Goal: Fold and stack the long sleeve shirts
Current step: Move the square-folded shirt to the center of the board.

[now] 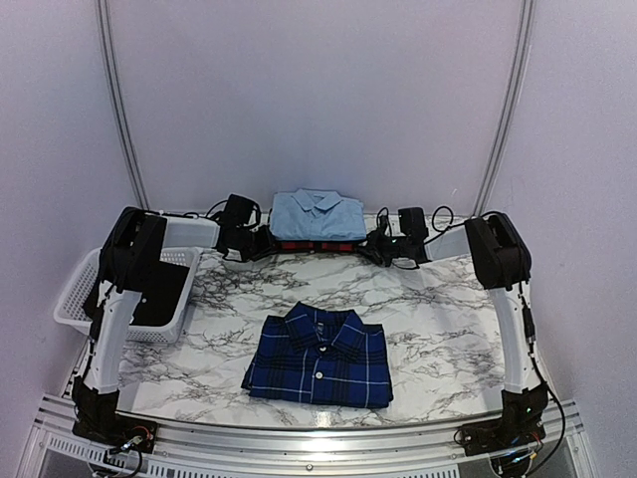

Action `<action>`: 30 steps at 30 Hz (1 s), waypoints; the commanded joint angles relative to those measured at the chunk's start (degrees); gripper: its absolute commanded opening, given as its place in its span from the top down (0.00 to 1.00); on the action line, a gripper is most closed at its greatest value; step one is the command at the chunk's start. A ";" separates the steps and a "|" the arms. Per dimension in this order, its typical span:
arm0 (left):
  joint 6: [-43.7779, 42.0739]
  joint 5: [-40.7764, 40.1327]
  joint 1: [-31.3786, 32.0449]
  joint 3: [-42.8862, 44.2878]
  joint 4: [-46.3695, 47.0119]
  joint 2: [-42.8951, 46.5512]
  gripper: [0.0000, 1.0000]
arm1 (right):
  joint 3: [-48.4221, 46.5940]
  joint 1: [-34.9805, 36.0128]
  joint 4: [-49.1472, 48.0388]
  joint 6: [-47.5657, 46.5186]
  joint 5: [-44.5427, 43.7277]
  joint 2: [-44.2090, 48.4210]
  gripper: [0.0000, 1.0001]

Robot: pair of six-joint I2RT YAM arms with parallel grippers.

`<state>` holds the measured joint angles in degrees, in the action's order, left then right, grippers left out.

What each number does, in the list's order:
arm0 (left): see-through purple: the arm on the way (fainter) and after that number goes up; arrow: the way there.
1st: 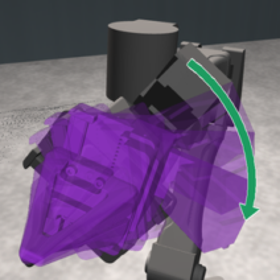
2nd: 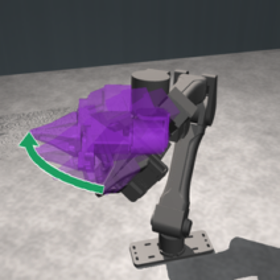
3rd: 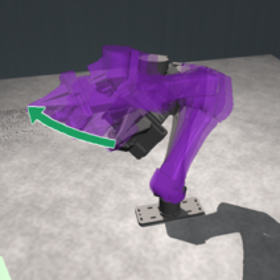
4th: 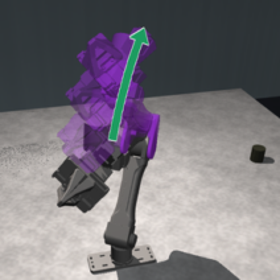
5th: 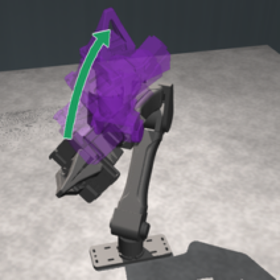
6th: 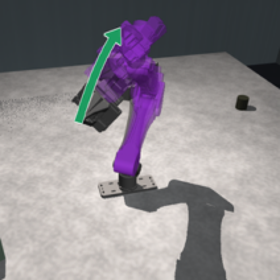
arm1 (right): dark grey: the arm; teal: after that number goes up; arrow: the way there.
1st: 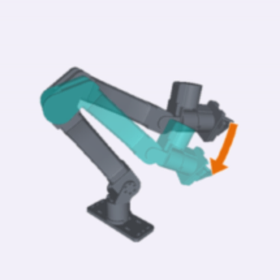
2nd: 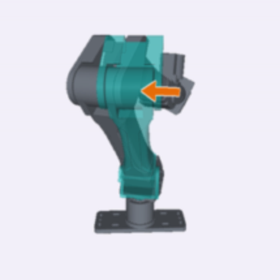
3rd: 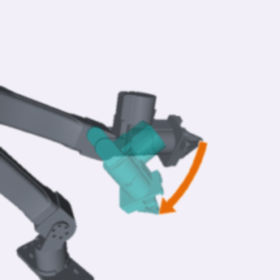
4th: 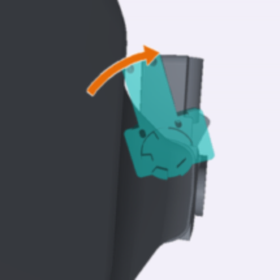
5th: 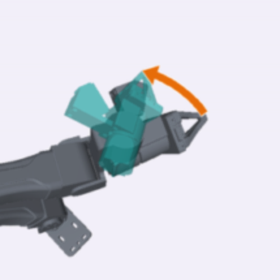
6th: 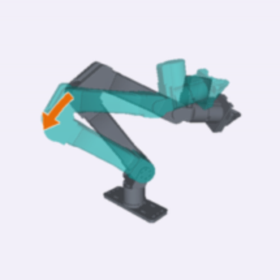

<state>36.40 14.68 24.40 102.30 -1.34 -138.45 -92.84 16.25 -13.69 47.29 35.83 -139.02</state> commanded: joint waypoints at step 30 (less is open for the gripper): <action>2.16 2.77 4.89 -10.55 0.55 5.59 1.00 | 14.80 2.28 -8.52 3.16 -4.55 9.63 1.00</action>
<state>38.11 17.67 26.24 97.27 2.90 -137.14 -85.67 17.93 -20.64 52.18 32.82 -136.20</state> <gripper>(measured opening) 0.018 0.006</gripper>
